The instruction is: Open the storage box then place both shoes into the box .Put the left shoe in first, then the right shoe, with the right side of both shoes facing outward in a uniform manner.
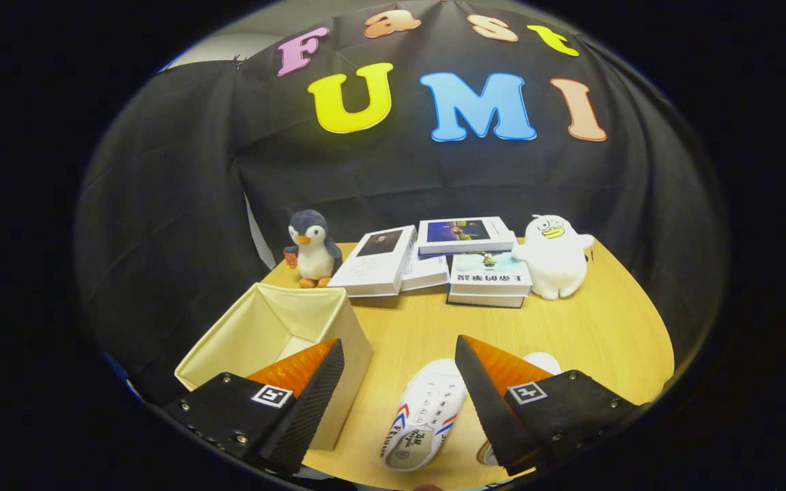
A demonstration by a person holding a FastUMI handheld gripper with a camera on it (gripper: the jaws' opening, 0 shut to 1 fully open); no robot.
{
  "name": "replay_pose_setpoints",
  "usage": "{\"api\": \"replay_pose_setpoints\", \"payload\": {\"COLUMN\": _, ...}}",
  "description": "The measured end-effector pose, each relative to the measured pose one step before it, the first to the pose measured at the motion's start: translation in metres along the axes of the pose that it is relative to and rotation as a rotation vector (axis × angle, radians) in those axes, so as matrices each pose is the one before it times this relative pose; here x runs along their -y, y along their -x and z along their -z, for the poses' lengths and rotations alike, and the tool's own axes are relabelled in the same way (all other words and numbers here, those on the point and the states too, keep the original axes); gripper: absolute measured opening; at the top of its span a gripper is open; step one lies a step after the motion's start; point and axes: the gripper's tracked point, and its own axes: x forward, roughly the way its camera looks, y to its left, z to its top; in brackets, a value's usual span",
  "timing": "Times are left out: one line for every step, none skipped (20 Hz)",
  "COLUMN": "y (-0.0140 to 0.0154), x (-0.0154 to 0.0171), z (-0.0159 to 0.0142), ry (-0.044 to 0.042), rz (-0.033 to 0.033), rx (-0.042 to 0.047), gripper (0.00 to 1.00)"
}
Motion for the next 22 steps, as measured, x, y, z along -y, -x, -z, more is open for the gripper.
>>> {"api": "replay_pose_setpoints", "payload": {"y": -0.00453, "x": 0.00599, "z": 0.0077, "ry": -0.00359, "rz": 0.00861, "rx": -0.0154, "gripper": 0.99}}
{"api": "replay_pose_setpoints", "payload": {"y": -0.00567, "x": 0.00687, "z": 0.00991, "ry": -0.0069, "rz": 0.0067, "rx": -0.02042, "gripper": 0.99}}
{"api": "replay_pose_setpoints", "payload": {"y": -0.00468, "x": 0.00479, "z": 0.00755, "ry": -0.00996, "rz": 0.00466, "rx": -0.01862, "gripper": 0.99}}
{"api": "replay_pose_setpoints", "payload": {"y": -0.00686, "x": 0.00591, "z": 0.01043, "ry": -0.01825, "rz": 0.0034, "rx": -0.02457, "gripper": 0.99}}
{"api": "replay_pose_setpoints", "payload": {"y": -0.0051, "x": 0.00383, "z": 0.00764, "ry": -0.01856, "rz": 0.00062, "rx": -0.02122, "gripper": 0.99}}
{"api": "replay_pose_setpoints", "payload": {"y": -0.00424, "x": 0.00396, "z": 0.00803, "ry": -0.02171, "rz": -0.00003, "rx": -0.02211, "gripper": 0.99}}
{"api": "replay_pose_setpoints", "payload": {"y": -0.00412, "x": 0.0038, "z": 0.00717, "ry": -0.01851, "rz": 0.00174, "rx": -0.0204, "gripper": 0.99}}
{"api": "replay_pose_setpoints", "payload": {"y": -0.00444, "x": 0.00373, "z": 0.00674, "ry": -0.01457, "rz": 0.00049, "rx": -0.01881, "gripper": 0.99}}
{"api": "replay_pose_setpoints", "payload": {"y": -0.00129, "x": 0.00188, "z": 0.00865, "ry": -0.01013, "rz": -0.00271, "rx": -0.02674, "gripper": 0.99}}
{"api": "replay_pose_setpoints", "payload": {"y": -0.0041, "x": 0.00288, "z": 0.00671, "ry": -0.0014, "rz": 0.00007, "rx": -0.02323, "gripper": 0.99}}
{"api": "replay_pose_setpoints", "payload": {"y": -0.0051, "x": 0.00525, "z": 0.00568, "ry": 0.00821, "rz": 0.00955, "rx": -0.02186, "gripper": 0.99}}
{"api": "replay_pose_setpoints", "payload": {"y": -0.00371, "x": 0.00429, "z": 0.00582, "ry": 0.0136, "rz": 0.01018, "rx": -0.02121, "gripper": 0.99}}
{"api": "replay_pose_setpoints", "payload": {"y": -0.00446, "x": 0.00263, "z": 0.00489, "ry": 0.01364, "rz": 0.00977, "rx": -0.01877, "gripper": 0.99}}
{"api": "replay_pose_setpoints", "payload": {"y": -0.00397, "x": 0.00218, "z": 0.00645, "ry": 0.01131, "rz": 0.00824, "rx": -0.01986, "gripper": 0.99}}
{"api": "replay_pose_setpoints", "payload": {"y": -0.0037, "x": 0.00193, "z": 0.00645, "ry": 0.00991, "rz": 0.00906, "rx": -0.02717, "gripper": 0.99}}
{"api": "replay_pose_setpoints", "payload": {"y": -0.00548, "x": 0.00351, "z": 0.00906, "ry": 0.01352, "rz": 0.0154, "rx": -0.03532, "gripper": 0.99}}
{"api": "replay_pose_setpoints", "payload": {"y": -0.00325, "x": 0.00336, "z": 0.0078, "ry": 0.01699, "rz": 0.01567, "rx": -0.03322, "gripper": 0.99}}
{"api": "replay_pose_setpoints", "payload": {"y": -0.00523, "x": 0.00067, "z": 0.00534, "ry": 0.01624, "rz": 0.00861, "rx": -0.02672, "gripper": 0.99}}
{"api": "replay_pose_setpoints", "payload": {"y": -0.00292, "x": -0.00073, "z": 0.00331, "ry": 0.00929, "rz": -0.00243, "rx": -0.01491, "gripper": 0.99}}
{"api": "replay_pose_setpoints", "payload": {"y": -0.0006, "x": 0.0005, "z": -0.00031, "ry": -0.00054, "rz": -0.00141, "rx": 0.00211, "gripper": 0.99}}
{"api": "replay_pose_setpoints", "payload": {"y": -0.00092, "x": -0.00051, "z": 0.00088, "ry": -0.00701, "rz": -0.00905, "rx": -0.00614, "gripper": 1.0}}
{"api": "replay_pose_setpoints", "payload": {"y": -0.00177, "x": -0.00272, "z": 0.00273, "ry": -0.01278, "rz": -0.01869, "rx": -0.01085, "gripper": 0.97}}
